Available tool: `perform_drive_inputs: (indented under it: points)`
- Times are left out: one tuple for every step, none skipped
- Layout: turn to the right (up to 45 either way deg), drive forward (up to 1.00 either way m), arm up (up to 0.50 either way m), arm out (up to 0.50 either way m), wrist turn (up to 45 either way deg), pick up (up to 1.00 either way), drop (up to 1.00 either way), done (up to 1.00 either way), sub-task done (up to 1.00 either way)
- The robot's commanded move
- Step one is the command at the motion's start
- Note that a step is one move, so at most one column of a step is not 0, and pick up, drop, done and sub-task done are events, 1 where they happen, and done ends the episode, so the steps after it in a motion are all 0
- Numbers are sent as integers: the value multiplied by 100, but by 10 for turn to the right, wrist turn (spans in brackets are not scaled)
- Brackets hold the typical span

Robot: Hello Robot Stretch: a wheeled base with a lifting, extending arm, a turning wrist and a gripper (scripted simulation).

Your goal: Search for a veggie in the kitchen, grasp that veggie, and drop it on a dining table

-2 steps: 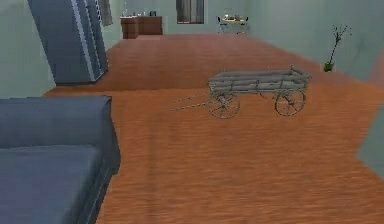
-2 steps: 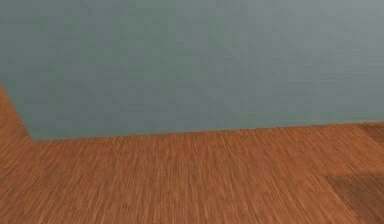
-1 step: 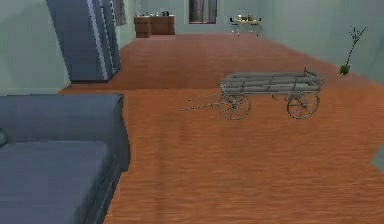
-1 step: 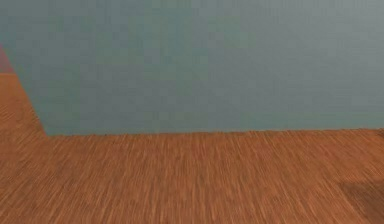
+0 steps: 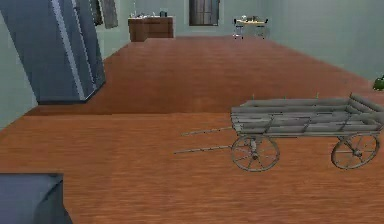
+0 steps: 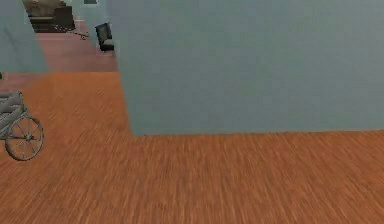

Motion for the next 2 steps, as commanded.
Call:
perform_drive_inputs:
  points:
    - [0, 95, 0, 0, 0, 0, 0, 0, 0]
    - [-360, 0, 0, 0, 0, 0, 0, 0, 0]
